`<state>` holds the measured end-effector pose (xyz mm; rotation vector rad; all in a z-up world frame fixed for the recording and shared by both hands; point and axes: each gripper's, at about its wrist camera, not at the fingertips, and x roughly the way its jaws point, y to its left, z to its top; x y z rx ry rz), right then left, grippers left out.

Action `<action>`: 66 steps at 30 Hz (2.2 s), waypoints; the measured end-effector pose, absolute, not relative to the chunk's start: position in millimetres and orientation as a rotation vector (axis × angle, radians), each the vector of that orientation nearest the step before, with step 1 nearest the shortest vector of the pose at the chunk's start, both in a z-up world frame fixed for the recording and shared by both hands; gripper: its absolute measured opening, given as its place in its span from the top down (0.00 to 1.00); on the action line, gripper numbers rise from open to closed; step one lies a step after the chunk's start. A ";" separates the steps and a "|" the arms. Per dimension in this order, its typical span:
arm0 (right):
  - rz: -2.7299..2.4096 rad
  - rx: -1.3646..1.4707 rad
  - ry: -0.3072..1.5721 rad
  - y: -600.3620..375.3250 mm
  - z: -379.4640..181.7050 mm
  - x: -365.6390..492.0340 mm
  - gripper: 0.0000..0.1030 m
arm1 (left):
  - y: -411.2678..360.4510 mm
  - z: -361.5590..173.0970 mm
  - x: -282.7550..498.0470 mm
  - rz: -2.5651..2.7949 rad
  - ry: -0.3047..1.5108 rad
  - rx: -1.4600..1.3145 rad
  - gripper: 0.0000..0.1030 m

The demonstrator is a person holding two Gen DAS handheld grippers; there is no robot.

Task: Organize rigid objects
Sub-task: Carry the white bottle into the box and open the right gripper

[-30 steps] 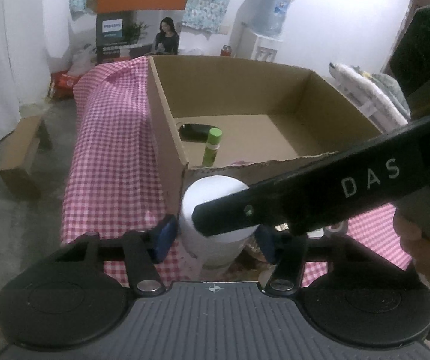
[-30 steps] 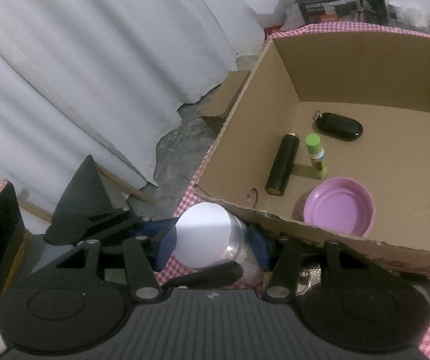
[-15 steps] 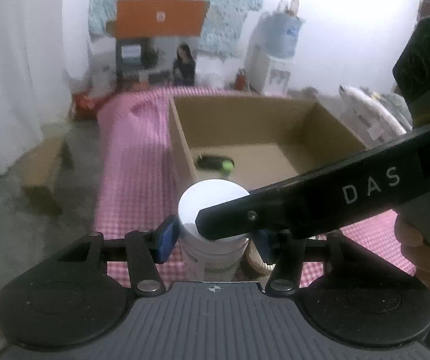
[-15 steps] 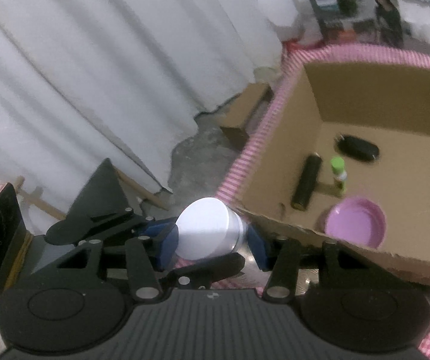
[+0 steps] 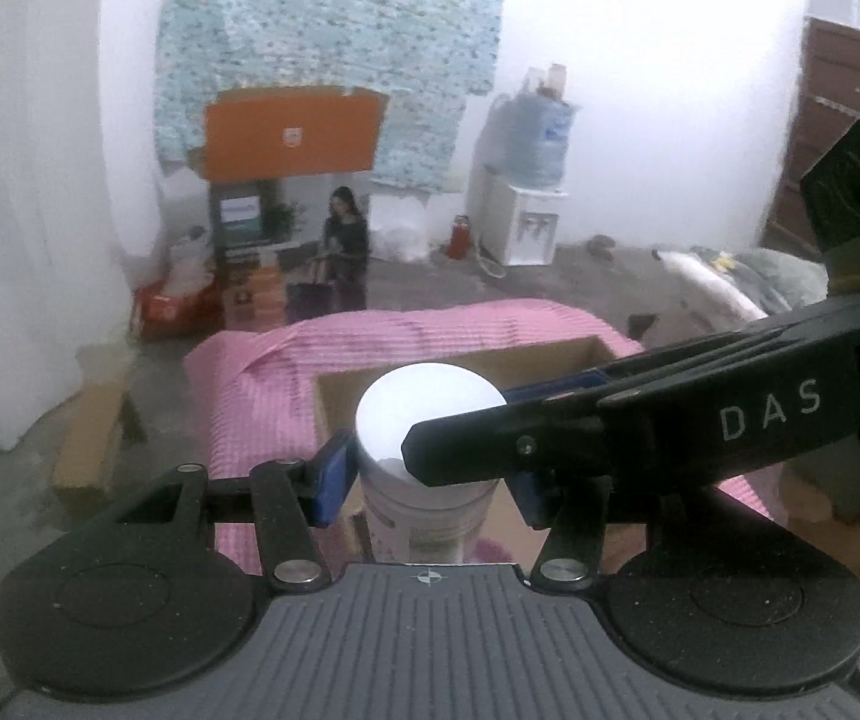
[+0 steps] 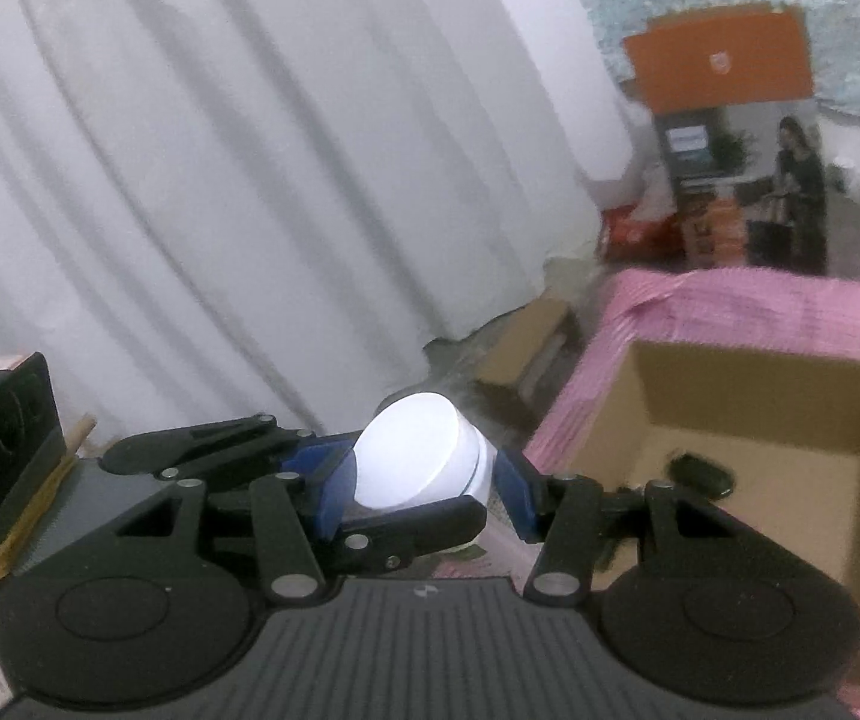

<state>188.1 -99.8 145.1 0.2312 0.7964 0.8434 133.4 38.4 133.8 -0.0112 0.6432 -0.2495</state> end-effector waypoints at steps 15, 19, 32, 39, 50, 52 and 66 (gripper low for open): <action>0.667 0.372 0.977 -154.6 78.9 323.5 0.47 | -12.6 78.5 260.9 -0.287 0.827 0.032 0.49; 0.631 0.384 1.007 -165.0 58.7 352.9 0.47 | -22.9 63.0 290.3 -0.290 0.874 0.039 0.49; 0.564 0.422 1.073 -188.7 10.7 400.2 0.47 | -44.7 24.7 338.4 -0.305 0.970 0.049 0.49; 0.554 0.408 1.078 -190.9 1.9 404.9 0.45 | -48.3 21.1 341.6 -0.319 0.970 0.049 0.48; 0.540 0.391 0.995 -199.3 34.2 385.0 0.36 | -47.3 51.6 316.8 -0.319 0.906 0.063 0.07; 0.533 0.388 0.963 -203.1 46.9 376.1 0.36 | -44.1 62.2 306.2 -0.323 0.876 0.056 0.06; 0.594 0.304 0.592 -240.9 165.5 212.2 0.15 | 23.8 120.5 184.5 -0.370 0.802 -0.232 0.00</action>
